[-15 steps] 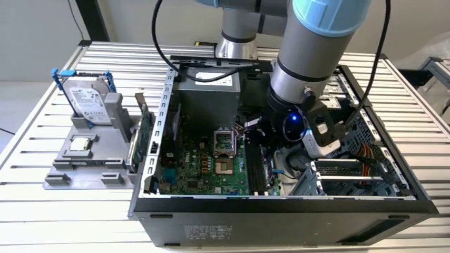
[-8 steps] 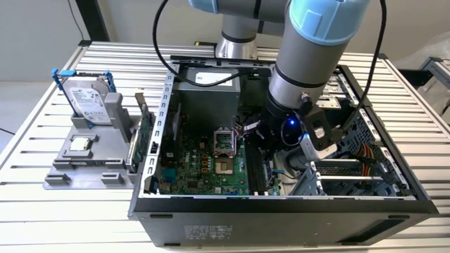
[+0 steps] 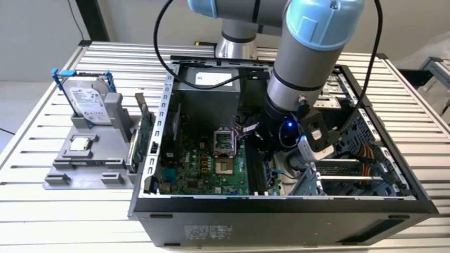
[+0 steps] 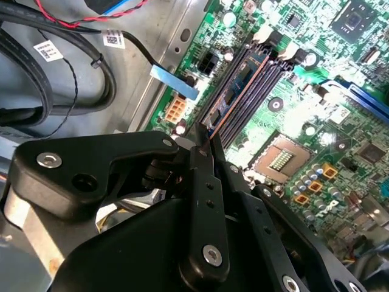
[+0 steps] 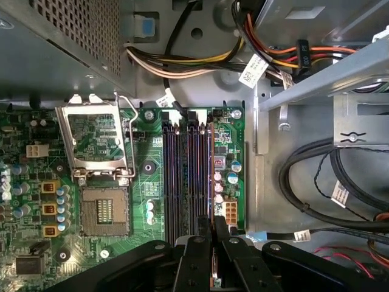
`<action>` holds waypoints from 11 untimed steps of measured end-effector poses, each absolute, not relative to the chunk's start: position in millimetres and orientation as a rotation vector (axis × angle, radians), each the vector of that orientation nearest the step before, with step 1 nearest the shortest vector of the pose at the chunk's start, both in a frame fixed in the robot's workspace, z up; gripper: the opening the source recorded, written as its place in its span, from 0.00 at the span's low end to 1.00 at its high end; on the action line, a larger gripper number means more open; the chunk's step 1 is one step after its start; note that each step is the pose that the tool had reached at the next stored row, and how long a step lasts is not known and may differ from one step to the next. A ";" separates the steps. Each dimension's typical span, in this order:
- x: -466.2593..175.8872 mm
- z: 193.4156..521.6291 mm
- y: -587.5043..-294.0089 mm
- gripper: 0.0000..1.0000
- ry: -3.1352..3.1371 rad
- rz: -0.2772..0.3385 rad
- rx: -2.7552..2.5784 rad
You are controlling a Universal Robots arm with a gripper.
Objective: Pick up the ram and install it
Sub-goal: 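Insert the ram into the slot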
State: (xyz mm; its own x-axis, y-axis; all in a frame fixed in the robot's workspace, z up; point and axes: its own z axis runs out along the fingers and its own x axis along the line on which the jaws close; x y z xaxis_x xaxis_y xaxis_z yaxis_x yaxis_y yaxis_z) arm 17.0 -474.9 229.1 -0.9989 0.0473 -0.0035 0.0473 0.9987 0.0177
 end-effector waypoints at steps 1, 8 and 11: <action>17.1 227.7 -474.8 0.00 3.137 0.028 0.074; 17.0 224.5 -474.7 0.00 3.136 0.027 0.074; 17.0 224.0 -474.6 0.00 3.136 0.028 0.073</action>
State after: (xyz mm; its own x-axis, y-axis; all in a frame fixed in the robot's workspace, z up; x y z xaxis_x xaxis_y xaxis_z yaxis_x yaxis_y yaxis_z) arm 17.0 -474.6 224.0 -0.9989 0.0465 -0.0038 0.0464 0.9988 0.0177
